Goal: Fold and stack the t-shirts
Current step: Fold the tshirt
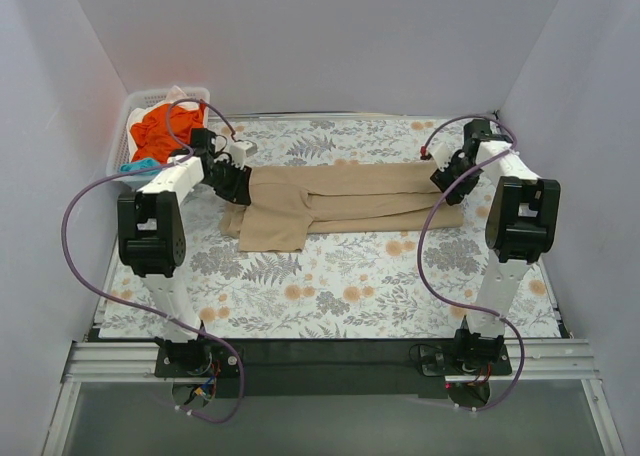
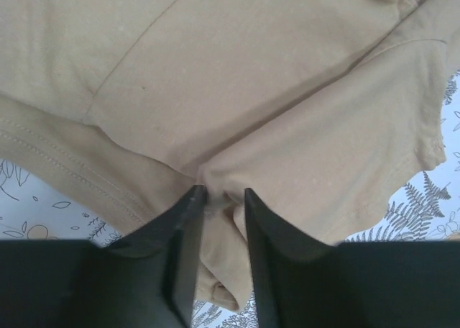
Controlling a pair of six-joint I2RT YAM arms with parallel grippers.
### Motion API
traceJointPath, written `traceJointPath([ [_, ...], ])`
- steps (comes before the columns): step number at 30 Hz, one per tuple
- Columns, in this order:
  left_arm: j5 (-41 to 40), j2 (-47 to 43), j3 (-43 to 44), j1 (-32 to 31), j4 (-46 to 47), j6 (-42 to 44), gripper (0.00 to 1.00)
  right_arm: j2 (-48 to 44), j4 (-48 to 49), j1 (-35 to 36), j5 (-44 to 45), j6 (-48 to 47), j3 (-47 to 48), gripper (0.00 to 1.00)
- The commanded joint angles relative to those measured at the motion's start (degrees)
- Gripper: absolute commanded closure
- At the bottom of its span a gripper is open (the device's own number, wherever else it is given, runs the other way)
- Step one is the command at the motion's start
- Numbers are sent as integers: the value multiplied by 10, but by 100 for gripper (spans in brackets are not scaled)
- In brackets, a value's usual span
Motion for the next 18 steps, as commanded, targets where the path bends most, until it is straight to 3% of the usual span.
traceJointPath([
  [1, 40, -63, 1, 4, 3, -16, 68, -39, -13, -2, -25, 24, 32, 52],
  [3, 46, -93, -5, 4, 1, -24, 60, -71, -23, -2, -37, 30, 35, 50],
  [6, 56, -149, -26, -1, -13, -19, 56, -102, -43, -2, -46, 32, 28, 50],
  [13, -17, -242, -196, -109, 12, -21, 60, -132, -58, -2, -53, 56, -29, 62],
  [18, -89, -252, -261, -193, 77, -77, 61, -147, -61, -2, -73, 71, -56, 63],
])
